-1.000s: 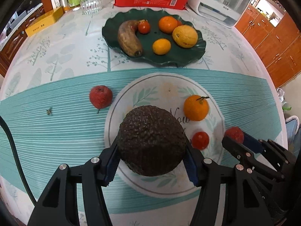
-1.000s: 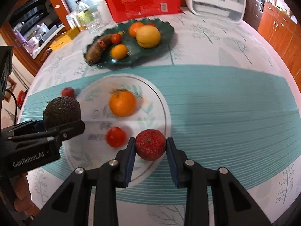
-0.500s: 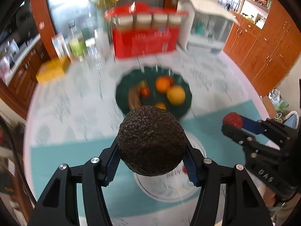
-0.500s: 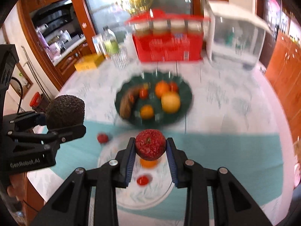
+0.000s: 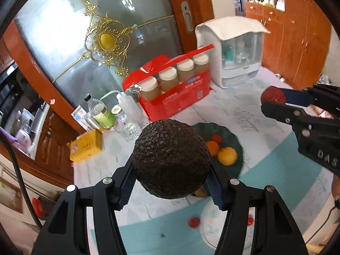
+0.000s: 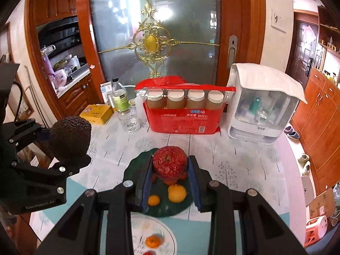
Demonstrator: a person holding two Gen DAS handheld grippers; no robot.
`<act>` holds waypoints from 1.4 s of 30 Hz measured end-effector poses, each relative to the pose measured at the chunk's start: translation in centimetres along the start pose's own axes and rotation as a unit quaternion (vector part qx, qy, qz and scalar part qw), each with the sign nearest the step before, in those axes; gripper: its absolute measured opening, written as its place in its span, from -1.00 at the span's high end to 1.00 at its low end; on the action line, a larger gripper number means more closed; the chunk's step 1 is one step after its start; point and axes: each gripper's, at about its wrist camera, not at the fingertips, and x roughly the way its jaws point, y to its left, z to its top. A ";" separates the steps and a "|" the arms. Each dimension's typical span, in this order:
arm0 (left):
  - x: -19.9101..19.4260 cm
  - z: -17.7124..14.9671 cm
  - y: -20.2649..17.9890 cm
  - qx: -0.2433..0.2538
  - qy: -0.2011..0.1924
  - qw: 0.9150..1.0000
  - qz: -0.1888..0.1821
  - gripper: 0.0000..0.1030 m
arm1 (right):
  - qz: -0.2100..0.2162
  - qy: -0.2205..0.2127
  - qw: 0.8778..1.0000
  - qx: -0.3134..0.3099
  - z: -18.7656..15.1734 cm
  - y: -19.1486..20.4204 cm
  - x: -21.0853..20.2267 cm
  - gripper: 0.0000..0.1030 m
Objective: Organize fruits
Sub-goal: 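Carry the avocado in the left tool while the right tool carries the pomegranate to the green plate, then lower the avocado onto the green plate and open the left tool while the right tool releases the pomegranate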
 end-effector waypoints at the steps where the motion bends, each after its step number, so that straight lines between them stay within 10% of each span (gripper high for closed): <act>1: 1.0 0.6 0.2 0.001 0.005 1.000 0.004 -0.14 | -0.002 0.004 1.000 0.001 0.0 -0.1 0.8 0.38; 24: 27.0 -0.2 -1.4 -0.073 0.125 0.983 -0.109 -0.14 | 0.019 0.128 0.992 0.015 -10.6 1.6 20.0 0.37; 35: 30.9 -1.7 -2.3 -0.069 0.136 0.980 -0.124 -0.19 | 0.020 0.104 0.993 0.051 -9.7 0.5 21.4 0.24; 42: 28.8 -1.2 -1.8 -0.055 0.103 0.984 -0.131 -0.57 | 0.037 0.095 0.991 0.085 -8.7 -0.7 21.0 0.11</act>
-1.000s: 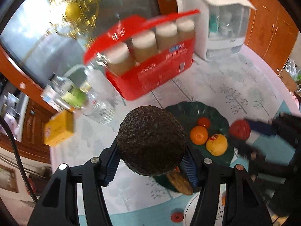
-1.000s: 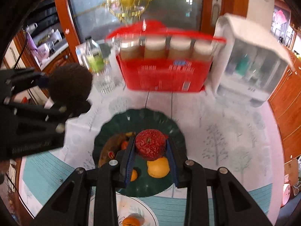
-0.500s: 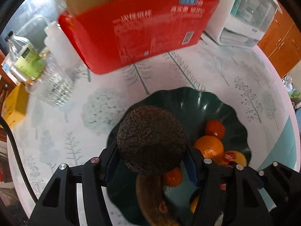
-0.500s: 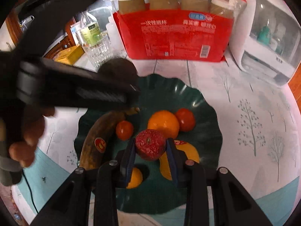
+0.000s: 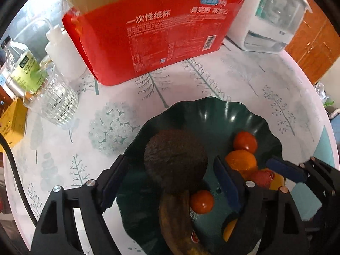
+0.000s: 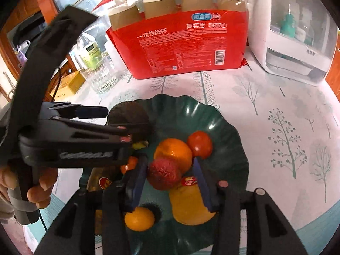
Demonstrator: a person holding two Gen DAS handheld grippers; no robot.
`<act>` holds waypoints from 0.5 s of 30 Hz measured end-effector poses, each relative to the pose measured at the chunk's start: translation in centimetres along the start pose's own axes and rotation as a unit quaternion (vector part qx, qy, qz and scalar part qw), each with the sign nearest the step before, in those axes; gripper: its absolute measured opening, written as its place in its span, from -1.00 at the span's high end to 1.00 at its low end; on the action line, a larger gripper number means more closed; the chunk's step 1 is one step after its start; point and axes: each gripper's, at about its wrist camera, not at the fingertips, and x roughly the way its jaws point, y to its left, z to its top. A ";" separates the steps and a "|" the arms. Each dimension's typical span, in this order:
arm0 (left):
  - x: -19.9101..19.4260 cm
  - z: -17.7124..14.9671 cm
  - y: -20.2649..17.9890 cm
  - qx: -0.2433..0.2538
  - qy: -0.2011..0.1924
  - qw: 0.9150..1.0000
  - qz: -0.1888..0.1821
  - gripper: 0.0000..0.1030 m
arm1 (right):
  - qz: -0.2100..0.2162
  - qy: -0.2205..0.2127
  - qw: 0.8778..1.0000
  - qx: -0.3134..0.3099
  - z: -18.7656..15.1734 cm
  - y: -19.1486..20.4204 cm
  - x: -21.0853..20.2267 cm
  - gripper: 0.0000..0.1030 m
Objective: Organize fruits
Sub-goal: 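Lower the avocado onto the green plate and open the left tool while the right tool releases the pomegranate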
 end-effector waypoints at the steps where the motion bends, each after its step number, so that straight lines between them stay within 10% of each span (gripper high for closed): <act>1: -0.2 0.0 -0.1 0.002 -0.002 1.000 0.000 -0.57 | 0.001 0.000 1.000 0.001 0.0 0.0 0.0 0.11; 15: -5.5 -2.8 0.4 -0.018 -0.025 0.999 -0.011 -0.58 | 0.002 -0.015 1.000 -0.006 -1.0 0.7 -2.5 0.11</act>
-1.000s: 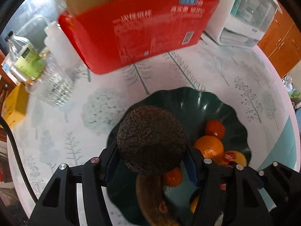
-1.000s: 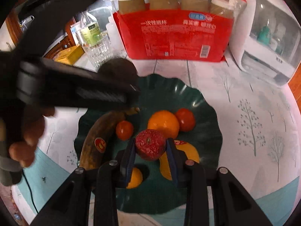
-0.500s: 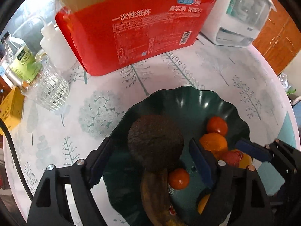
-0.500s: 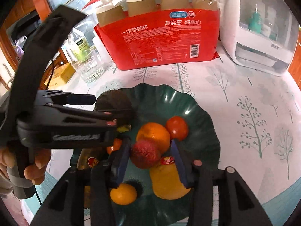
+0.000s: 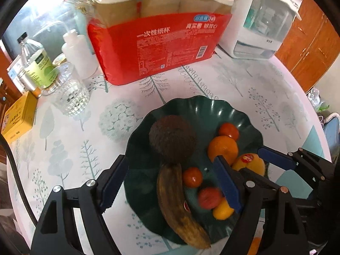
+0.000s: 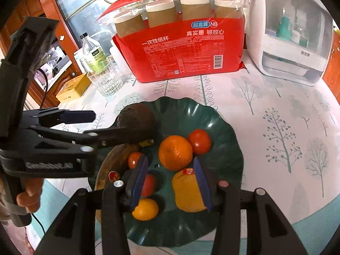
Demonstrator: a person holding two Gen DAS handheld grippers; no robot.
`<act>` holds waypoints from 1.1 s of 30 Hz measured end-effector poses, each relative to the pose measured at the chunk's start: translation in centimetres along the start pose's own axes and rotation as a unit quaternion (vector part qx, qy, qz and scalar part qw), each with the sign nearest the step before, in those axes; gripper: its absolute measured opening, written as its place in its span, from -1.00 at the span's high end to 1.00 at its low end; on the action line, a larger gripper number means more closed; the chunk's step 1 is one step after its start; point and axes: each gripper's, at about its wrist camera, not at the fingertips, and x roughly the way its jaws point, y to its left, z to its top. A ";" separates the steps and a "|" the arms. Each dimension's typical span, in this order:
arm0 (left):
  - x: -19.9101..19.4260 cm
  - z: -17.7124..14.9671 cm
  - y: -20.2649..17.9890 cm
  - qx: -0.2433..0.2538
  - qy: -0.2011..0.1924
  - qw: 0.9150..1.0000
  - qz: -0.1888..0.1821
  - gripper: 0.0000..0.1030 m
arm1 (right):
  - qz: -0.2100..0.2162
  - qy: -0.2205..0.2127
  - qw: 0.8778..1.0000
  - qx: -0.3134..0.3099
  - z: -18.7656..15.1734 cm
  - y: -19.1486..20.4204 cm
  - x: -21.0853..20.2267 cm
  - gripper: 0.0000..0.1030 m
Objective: Organize fruits
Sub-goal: 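Lower the avocado onto the green plate and open the left tool while the right tool releases the pomegranate, then withdraw both open tools from the green plate back to the white plate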
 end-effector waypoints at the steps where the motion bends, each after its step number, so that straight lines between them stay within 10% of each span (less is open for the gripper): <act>1: -0.6 -0.2 0.0 -0.001 -0.003 1.000 0.000 -0.58 | 0.000 -0.001 1.000 0.000 -0.1 0.0 -0.3 0.11; 33: -18.2 -13.8 -3.5 -0.021 -0.088 0.996 -0.006 -0.68 | -0.045 -0.064 0.997 0.015 -8.6 1.8 -17.1 0.12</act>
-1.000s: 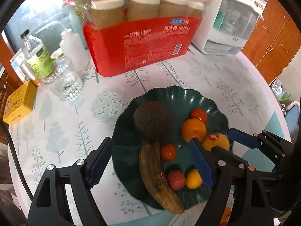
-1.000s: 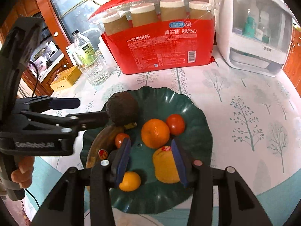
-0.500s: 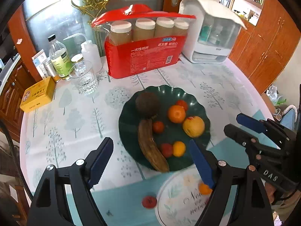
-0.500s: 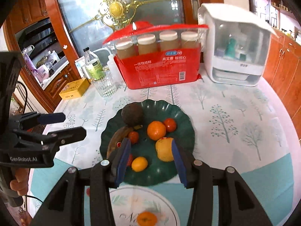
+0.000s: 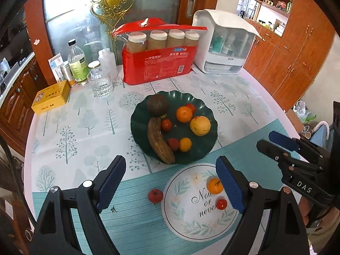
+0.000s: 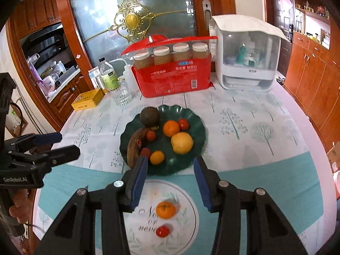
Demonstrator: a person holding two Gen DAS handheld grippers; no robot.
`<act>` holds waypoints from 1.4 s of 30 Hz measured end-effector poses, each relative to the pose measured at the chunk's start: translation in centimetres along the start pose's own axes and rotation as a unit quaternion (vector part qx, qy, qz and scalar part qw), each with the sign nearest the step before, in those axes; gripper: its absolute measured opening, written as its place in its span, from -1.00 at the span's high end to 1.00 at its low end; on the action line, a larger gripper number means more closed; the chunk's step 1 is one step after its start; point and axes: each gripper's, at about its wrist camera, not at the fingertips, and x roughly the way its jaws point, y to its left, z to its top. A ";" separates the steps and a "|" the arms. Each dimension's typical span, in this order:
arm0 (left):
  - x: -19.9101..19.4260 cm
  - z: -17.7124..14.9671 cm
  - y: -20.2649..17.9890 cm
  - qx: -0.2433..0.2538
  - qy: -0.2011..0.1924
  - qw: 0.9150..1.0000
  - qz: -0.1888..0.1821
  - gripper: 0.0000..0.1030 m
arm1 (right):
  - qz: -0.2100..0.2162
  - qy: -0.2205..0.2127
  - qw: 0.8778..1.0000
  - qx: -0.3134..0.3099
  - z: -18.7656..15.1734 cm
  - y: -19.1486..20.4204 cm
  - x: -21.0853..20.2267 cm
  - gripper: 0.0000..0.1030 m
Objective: Organize fruits
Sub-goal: 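Withdraw both open tools from the green plate back to the white plate, then grasp the red apple with the left tool while the right tool grasps a red tomato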
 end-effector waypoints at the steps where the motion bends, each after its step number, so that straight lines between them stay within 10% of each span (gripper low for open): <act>1: -0.1 -0.3 0.0 0.000 -0.002 1.000 0.002 -0.70 | -0.001 0.003 1.000 0.000 -0.4 0.0 0.1 0.12; 18: 7.1 -6.8 4.2 -0.078 0.060 0.995 0.013 -0.70 | -0.035 0.082 0.996 0.017 -8.8 -0.3 4.6 0.12; 42: 15.9 -9.5 2.8 -0.013 0.119 0.993 0.012 0.01 | -0.022 0.137 0.990 0.032 -13.5 1.2 9.6 0.13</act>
